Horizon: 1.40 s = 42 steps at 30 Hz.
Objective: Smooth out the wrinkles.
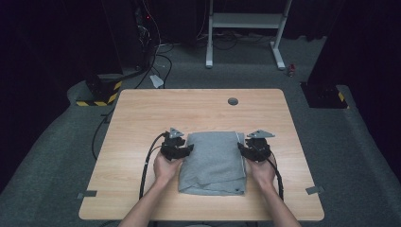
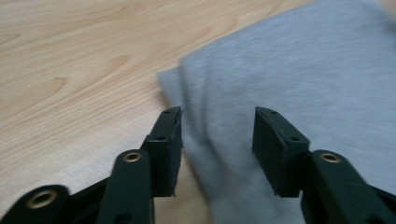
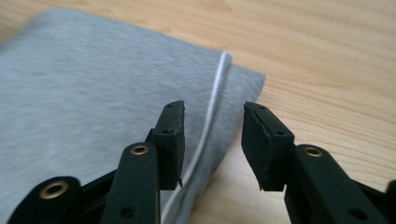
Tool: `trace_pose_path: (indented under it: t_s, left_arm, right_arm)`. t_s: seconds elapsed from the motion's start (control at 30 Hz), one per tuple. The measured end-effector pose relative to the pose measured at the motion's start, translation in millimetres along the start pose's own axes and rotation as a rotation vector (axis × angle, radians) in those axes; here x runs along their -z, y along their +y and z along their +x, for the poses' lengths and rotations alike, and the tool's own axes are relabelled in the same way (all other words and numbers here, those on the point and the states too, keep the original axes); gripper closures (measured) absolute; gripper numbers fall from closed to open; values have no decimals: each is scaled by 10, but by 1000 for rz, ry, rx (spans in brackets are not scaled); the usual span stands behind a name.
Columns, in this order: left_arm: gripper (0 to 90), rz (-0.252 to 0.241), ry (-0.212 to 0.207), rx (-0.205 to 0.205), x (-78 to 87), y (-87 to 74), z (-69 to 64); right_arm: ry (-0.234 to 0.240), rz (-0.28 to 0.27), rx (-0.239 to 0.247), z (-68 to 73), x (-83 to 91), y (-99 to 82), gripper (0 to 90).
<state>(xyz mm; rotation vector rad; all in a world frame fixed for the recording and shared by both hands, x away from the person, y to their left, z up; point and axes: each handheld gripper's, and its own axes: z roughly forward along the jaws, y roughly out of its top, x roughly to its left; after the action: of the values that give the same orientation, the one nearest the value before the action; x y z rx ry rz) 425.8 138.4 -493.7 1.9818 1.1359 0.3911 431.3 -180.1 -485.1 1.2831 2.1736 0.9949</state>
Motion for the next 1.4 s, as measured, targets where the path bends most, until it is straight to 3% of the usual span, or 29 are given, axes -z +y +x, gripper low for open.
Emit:
trace_pose_path:
  t_s: [0.07, 0.13, 0.23, 0.3, 0.37, 0.47, 0.6, 0.7, 0.73, 0.93, 1.03, 1.07, 1.1, 1.13, 1.17, 1.23, 1.4]
  left_arm:
    - [484, -14, -12, -41, 78, -41, -110]
    - [485, -35, -35, -56, 132, -98, -192]
    - [484, -29, -77, -55, 154, -164, -293]
    - [484, -15, -101, -45, 137, -203, -325]
    - [484, 18, -94, -71, 78, -239, -349]
    - [484, 21, -102, -46, 19, -256, -335]
    - [484, 19, -90, -30, -72, -206, -278]
    - [479, 41, -56, -40, -183, -128, -211]
    - [477, 48, -35, -39, -228, -85, -180]
    - [453, 77, -5, -29, -376, 88, -39]
    - [424, 91, -3, 5, -456, 195, 61]
    - [403, 74, 3, 32, -425, 229, 65]
    - [403, 42, -13, 29, -356, 223, 36]
    - [410, 4, -20, -12, -251, 197, -18]
    - [417, 2, -19, -36, -178, 172, -62]
    - [415, 1, -41, -33, -81, 98, -116]
    - [427, 61, -50, -67, -17, -123, -179]
  right_arm:
    - [24, -32, 26, 73, 103, -58, 577]
    - [64, -29, 50, 161, 151, -165, 567]
    - [78, -16, 88, 254, 177, -304, 562]
    - [107, -20, 80, 296, 208, -385, 553]
    - [123, 4, 95, 346, 211, -442, 545]
    - [117, 33, 110, 396, 155, -479, 543]
    - [100, 77, 115, 401, 18, -416, 542]
    - [78, 84, 113, 381, -81, -328, 542]
    - [73, 85, 109, 365, -119, -295, 541]
    - [35, 109, 81, 223, -347, -70, 540]
    - [6, 131, 86, 157, -483, 89, 529]
    - [2, 129, 83, 149, -482, 111, 526]
    - [3, 122, 75, 152, -456, 119, 528]
    - [16, 90, 83, 156, -394, 115, 560]
    - [36, 36, 82, 180, -278, 80, 590]
    - [76, -1, 74, 193, -148, 9, 624]
    - [111, 58, 82, 192, -75, -203, 671]
